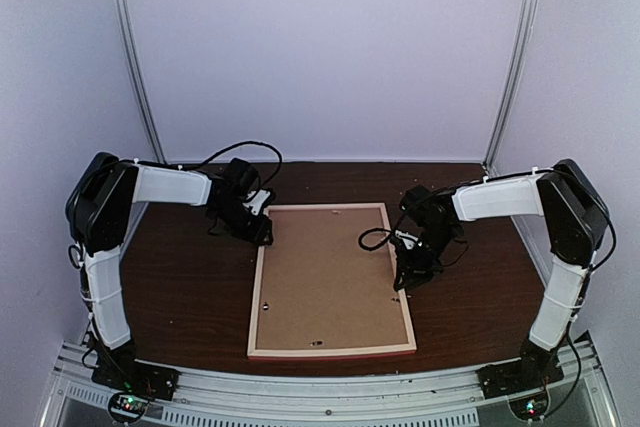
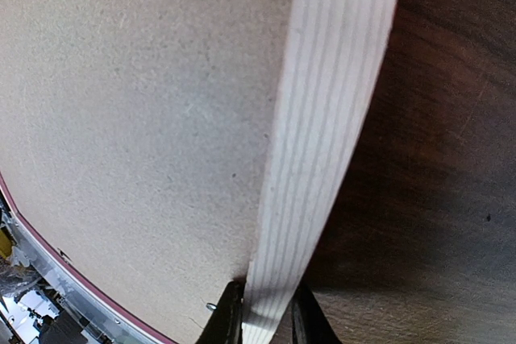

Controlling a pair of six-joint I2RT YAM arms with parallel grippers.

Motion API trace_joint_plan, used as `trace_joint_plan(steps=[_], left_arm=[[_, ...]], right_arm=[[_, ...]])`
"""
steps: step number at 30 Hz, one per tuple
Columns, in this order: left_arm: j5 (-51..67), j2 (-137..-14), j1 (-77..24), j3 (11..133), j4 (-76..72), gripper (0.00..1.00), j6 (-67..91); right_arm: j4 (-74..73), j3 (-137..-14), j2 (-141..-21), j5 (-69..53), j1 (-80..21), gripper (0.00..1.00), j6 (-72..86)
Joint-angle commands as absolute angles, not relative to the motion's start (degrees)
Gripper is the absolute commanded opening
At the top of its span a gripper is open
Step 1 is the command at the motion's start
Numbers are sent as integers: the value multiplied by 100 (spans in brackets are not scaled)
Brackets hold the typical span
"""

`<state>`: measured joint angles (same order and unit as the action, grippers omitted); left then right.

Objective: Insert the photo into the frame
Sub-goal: Press the fastener onto the backboard.

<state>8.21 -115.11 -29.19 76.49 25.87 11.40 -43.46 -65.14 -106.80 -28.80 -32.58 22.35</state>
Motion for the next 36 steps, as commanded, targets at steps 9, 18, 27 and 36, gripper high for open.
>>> trace_joint_plan(steps=[9,18,27,36], left_arm=[[241,-11829,-2751,7857,2664,49,1743],[659,-11826,-2628,7746,2570,46,2141],[574,-11749,-2636,7734,3181,46,1969],[522,-11792,-2752,7935,3821,46,1831]], right_arm=[[-3149,-6038,-11493,-2431,-3357,8,1942],[-3138,-6047,-11540,-2433,-3357,8,1934],[-3122,-6079,-11592,-2460,-3356,8,1934],[-3129,-6135,-11636,-2463,-3355,8,1946]])
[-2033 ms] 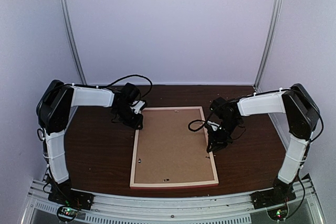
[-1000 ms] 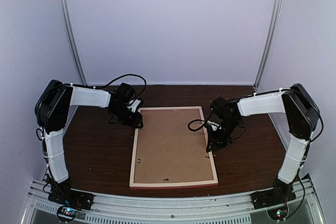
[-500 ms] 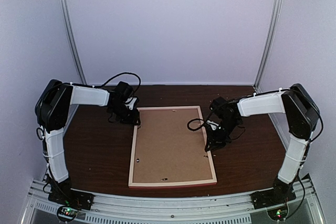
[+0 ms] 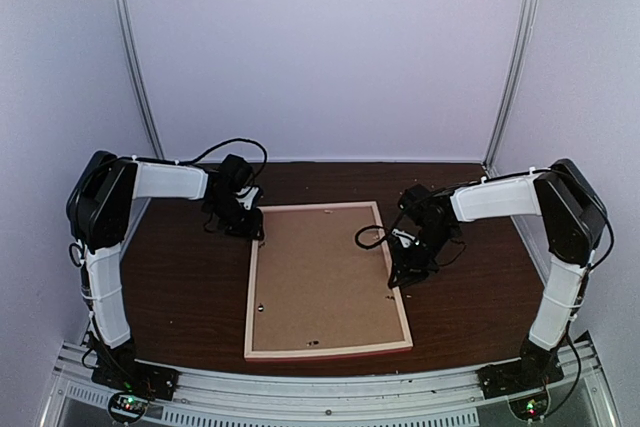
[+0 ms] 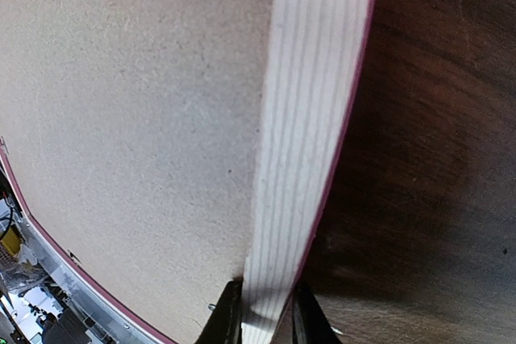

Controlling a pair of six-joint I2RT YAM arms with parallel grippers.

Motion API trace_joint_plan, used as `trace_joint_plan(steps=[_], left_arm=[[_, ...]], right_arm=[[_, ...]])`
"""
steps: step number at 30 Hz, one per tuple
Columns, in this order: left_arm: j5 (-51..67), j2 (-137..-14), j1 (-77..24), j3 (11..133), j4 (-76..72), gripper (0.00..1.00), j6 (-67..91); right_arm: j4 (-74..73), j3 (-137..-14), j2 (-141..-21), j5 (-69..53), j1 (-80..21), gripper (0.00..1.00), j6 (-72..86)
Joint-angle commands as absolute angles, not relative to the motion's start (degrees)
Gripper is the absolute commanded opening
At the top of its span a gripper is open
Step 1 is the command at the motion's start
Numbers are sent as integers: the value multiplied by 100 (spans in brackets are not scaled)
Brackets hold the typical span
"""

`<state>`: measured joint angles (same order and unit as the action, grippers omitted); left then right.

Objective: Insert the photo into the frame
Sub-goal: Press the fastener onto the backboard.

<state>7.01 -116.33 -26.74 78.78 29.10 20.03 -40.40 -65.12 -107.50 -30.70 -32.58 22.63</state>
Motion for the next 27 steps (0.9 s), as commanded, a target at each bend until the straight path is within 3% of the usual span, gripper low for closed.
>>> trace_joint_plan(steps=[1,27], left_arm=[[505,-11812,-2765,7982,3902,46,1828],[666,-12015,-3032,8340,4409,49,2119]], right_arm=[[-3129,-6135,-11637,-2462,-3351,8,1958],[-2851,-6049,-11582,-2503,-3414,7,2144]])
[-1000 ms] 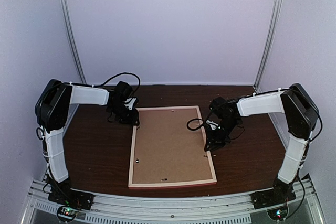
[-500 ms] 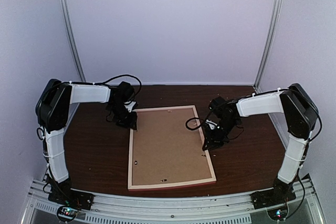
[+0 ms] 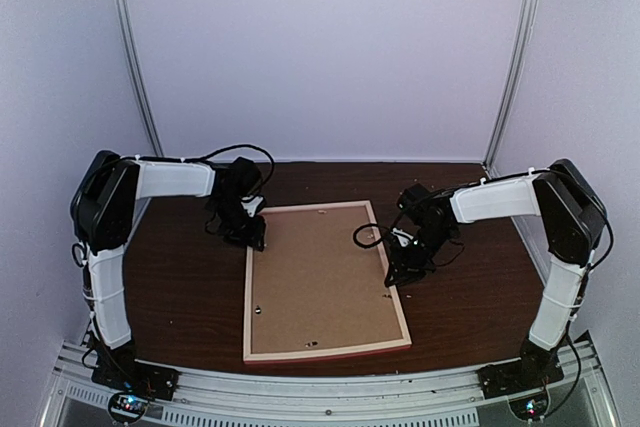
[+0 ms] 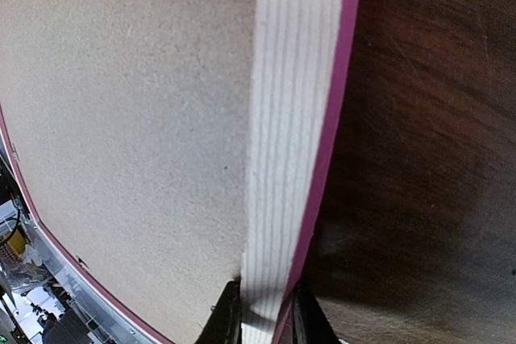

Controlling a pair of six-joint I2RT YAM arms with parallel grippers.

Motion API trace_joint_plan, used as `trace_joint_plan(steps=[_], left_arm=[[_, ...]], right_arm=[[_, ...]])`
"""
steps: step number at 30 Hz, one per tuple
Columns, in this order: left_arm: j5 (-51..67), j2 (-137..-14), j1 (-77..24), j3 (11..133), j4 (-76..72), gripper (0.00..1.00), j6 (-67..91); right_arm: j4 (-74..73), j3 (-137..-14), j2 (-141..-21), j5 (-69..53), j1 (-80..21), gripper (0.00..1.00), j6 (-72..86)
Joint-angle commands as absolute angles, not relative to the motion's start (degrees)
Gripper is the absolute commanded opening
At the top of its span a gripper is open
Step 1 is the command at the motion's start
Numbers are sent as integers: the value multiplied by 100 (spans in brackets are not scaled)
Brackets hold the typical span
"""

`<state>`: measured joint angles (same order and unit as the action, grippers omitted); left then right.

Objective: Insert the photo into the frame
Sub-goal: Press the fastener onto the backboard.

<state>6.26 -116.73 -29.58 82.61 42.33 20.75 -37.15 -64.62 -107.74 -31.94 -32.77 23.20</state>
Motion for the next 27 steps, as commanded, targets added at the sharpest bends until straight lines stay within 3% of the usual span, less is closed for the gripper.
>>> trace_joint_plan(steps=[1,27], left_arm=[[637,-12041,-3032,8367,4389,50,2118],[220,-12450,-2765,8597,3710,55,2469]], right_arm=[[-2841,-6041,-11577,-2505,-3416,7,2144],[-2861,-5968,-11553,-2501,-3418,7,2162]])
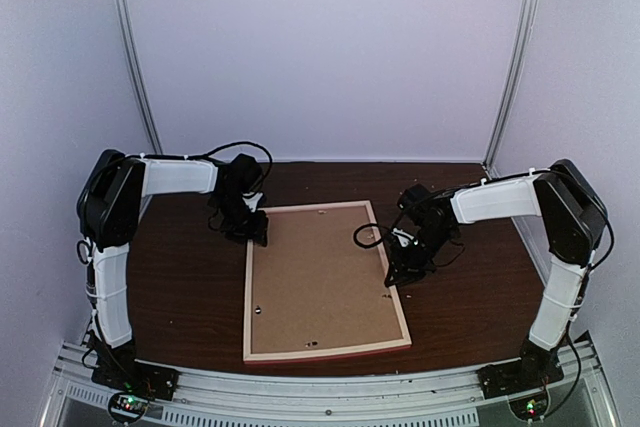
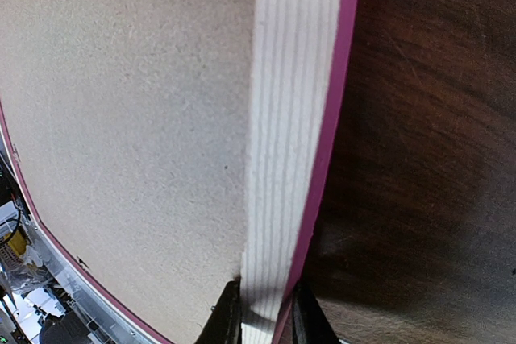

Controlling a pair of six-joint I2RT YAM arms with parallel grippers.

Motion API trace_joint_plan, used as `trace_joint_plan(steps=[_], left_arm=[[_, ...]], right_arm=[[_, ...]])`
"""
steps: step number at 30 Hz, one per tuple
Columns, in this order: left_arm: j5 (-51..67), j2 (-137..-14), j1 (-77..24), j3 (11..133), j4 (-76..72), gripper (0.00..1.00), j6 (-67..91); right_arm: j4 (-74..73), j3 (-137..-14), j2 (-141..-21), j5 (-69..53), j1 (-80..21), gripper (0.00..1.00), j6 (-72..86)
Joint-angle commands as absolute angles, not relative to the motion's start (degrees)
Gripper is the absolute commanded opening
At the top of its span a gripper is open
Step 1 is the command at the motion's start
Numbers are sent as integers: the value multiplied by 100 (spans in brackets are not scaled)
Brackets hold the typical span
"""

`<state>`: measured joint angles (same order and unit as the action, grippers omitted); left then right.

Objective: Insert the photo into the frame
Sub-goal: Press the fastener onto the backboard.

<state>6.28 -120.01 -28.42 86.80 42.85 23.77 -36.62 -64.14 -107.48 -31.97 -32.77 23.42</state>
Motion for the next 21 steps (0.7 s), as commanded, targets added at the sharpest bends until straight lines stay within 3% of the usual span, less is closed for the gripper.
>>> trace_joint_plan(steps=[1,10,21], left_arm=[[209,-12454,-2758,8589,3701,54,2482],[119,-12483,-2725,8430,3489,43,2575],[367,-12378,-2725,8080,3487,38,2600]], right_arm=[[-2853,-5968,-11557,-2499,-3413,7,2162],[-2847,-5959,-11582,-2508,-3413,7,2153],[-2830,-5958,-11568,-2511,-3418,7,2162]])
